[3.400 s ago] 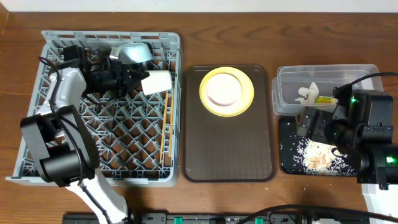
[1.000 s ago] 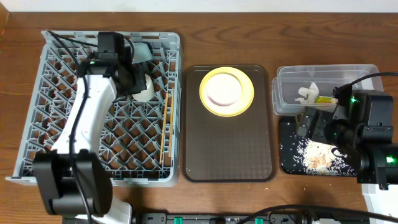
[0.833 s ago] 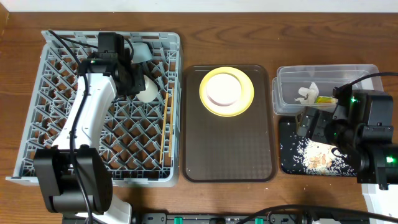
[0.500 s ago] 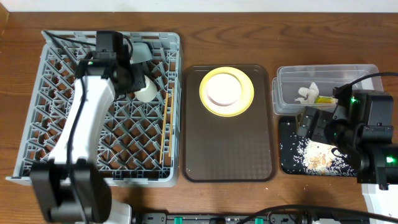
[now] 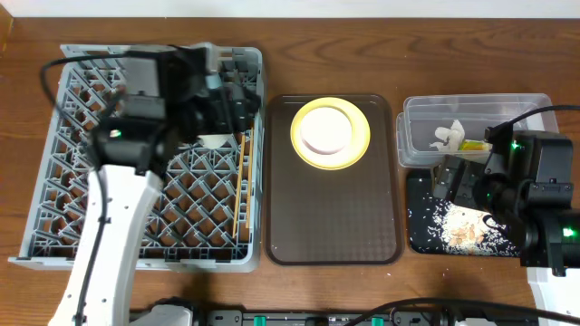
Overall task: Sort waste into correct bins and load items into the dishwasher
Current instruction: 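Move the left gripper over the pink cup on the yellow plate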
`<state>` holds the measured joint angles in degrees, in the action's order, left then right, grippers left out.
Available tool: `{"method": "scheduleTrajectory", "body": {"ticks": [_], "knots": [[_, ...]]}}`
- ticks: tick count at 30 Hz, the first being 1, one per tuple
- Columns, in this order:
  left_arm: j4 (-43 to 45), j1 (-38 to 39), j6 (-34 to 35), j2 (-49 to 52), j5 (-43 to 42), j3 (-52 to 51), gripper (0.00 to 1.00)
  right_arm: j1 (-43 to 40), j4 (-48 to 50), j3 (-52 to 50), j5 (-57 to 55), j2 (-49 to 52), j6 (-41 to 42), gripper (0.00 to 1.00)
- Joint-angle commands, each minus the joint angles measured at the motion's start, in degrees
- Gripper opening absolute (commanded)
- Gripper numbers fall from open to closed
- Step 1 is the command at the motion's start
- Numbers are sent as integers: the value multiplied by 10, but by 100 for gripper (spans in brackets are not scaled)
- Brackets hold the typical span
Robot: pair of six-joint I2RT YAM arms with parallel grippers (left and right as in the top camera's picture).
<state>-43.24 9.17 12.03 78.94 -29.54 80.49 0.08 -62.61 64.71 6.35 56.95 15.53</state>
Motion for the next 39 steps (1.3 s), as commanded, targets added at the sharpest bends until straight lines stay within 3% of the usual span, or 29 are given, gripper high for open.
{"method": "scheduleTrajectory", "body": {"ticks": [1,7,16,25,39], "knots": [[8,48,-3,22,-30,4,75,0,-1,1,-5,0,5,99],[43,170,-3,84,69,4,68,0,-1,1,-5,0,5,99],[99,293,-3,199,218,4,68,0,-1,1,-5,0,5,99],[113,304,-3,263,230,4,68,0,-1,1,-5,0,5,99],[116,304,-3,282,259,4,68,0,-1,1,-5,0,5,99]]}}
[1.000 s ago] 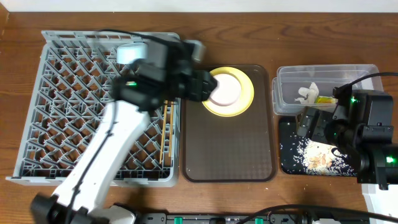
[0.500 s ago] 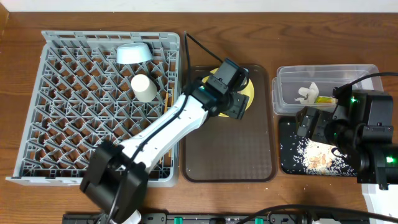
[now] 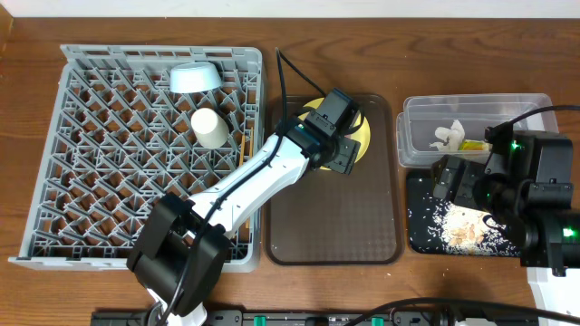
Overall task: Sort waste into correct bins and load items into the dishwasher
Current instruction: 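Move the left gripper over the pink cup on the yellow plate, then lower the left gripper into the pink cup and close on its rim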
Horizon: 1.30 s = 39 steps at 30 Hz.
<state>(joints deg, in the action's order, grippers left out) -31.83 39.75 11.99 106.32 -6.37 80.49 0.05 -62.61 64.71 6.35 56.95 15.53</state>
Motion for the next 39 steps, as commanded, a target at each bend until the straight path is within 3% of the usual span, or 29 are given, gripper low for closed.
{"method": "scheduleTrajectory", "body": {"ticks": [1,5,28,39], "knots": [[1,-1,-3,8,29,4,68,1,-1,1,-5,0,5,99],[-1,-2,-3,8,28,4,56,1,-1,1,-5,0,5,99],[-1,-1,-5,9,33,-4,54,1,-1,1,-5,0,5,99],[44,-1,-5,9,45,-34,51,1,-1,1,-5,0,5,99]]}}
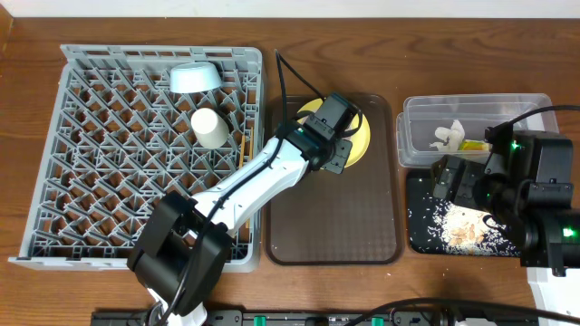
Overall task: Sort waste into correct bins and load items into the dishwasher
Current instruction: 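Lower the left gripper into the pink cup and close on its rim, then lift the pink cup off the yellow plate with the left gripper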
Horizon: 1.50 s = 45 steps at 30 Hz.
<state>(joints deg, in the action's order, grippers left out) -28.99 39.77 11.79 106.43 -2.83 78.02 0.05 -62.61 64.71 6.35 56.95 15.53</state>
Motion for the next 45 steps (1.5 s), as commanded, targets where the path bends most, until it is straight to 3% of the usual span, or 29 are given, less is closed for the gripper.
{"method": "scheduleTrajectory", "body": {"ticks": [1,18,23,26,30,39,45], "knots": [[26,-2,-3,9,10,-10,50,1,-1,1,-5,0,5,99],[181,0,-3,117,10,-10,51,1,-1,1,-5,0,5,99],[188,-2,-8,125,70,-10,28,1,-1,1,-5,0,5,99],[188,-2,-8,108,105,-9,8,1,-1,1,-5,0,5,99],[181,-2,-7,56,105,-8,8,1,-1,1,-5,0,5,99],[64,-15,48,-177,-15,-4,7,1,-1,1,-5,0,5,99],[-69,-119,48,-303,-214,-4,8,1,-1,1,-5,0,5,99]]}}
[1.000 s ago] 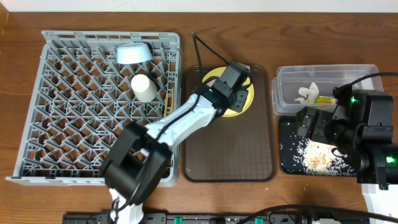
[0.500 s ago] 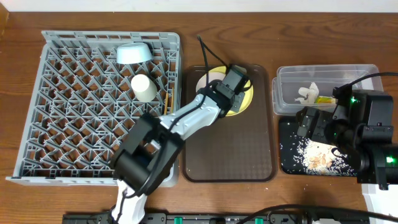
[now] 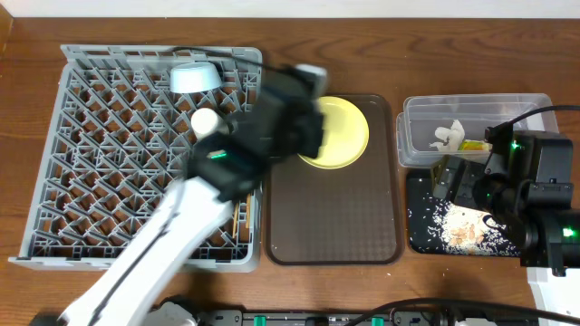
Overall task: Sort waste into correct bins and load items into the dishwasher
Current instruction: 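Lift the pink cup off the yellow plate with the left gripper, then carry the pink cup to the rack's near side and lower it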
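A yellow plate (image 3: 344, 134) lies at the far end of the brown tray (image 3: 331, 217). My left gripper (image 3: 304, 122) is blurred above the plate's left edge and the rack's right wall, hiding that edge; its jaws cannot be made out. In the grey dishwasher rack (image 3: 54, 181) a pale blue bowl (image 3: 195, 78) sits upside down at the back, with a white cup (image 3: 207, 120) near it. My right gripper (image 3: 450, 181) hangs open over the black tray (image 3: 424, 231) strewn with crumbs, holding nothing.
A clear plastic container (image 3: 471, 113) at the back right holds crumpled white and yellow scraps (image 3: 450, 138). A thin yellow stick (image 3: 239, 210) lies along the rack's right side. A white edge (image 3: 544, 290) shows at the front right.
My left arm has moved from reaching across the tray onto the plate to a blurred position further left, over the plate's left edge and the rack wall. The plate shows plain yellow. The right arm is unchanged.
At first my left gripper was at the back of the rack, where the bowl and cup then showed. Then it reached across to the yellow plate on the tray and stayed on it. Now it is blurred at the plate's left edge. My right arm never moved.
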`<state>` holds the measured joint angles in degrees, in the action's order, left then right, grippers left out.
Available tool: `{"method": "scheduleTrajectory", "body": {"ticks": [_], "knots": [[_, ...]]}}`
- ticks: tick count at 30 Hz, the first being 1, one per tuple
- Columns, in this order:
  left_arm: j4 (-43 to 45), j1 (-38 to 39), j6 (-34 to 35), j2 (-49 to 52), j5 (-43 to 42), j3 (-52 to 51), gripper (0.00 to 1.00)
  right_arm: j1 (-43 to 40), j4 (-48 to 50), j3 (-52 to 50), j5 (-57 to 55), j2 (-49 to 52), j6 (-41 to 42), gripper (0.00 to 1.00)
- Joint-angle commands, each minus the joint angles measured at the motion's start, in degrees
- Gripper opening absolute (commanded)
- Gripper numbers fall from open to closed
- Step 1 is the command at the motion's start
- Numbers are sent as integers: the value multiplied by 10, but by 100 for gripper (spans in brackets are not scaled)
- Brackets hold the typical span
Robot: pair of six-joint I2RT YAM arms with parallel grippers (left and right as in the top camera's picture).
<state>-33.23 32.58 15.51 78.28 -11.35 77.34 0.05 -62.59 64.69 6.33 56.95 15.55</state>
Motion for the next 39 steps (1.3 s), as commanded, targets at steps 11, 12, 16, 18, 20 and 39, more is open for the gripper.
{"method": "scheduleTrajectory", "body": {"ticks": [11,12,16,18,20,39], "knots": [[-342,-326,-200,-3,-497,-4,8,1,-1,1,-5,0,5,99],[-367,-344,-223,6,-511,-4,8,1,-1,1,-5,0,5,99],[-442,-398,-294,49,-543,-5,8,1,-1,1,-5,0,5,99],[-471,-413,-325,75,-542,-7,8,1,-1,1,-5,0,5,99],[-491,-419,-349,101,-542,-12,8,1,-1,1,-5,0,5,99],[-487,-548,-382,177,-451,-99,8,1,-1,1,-5,0,5,99]]}}
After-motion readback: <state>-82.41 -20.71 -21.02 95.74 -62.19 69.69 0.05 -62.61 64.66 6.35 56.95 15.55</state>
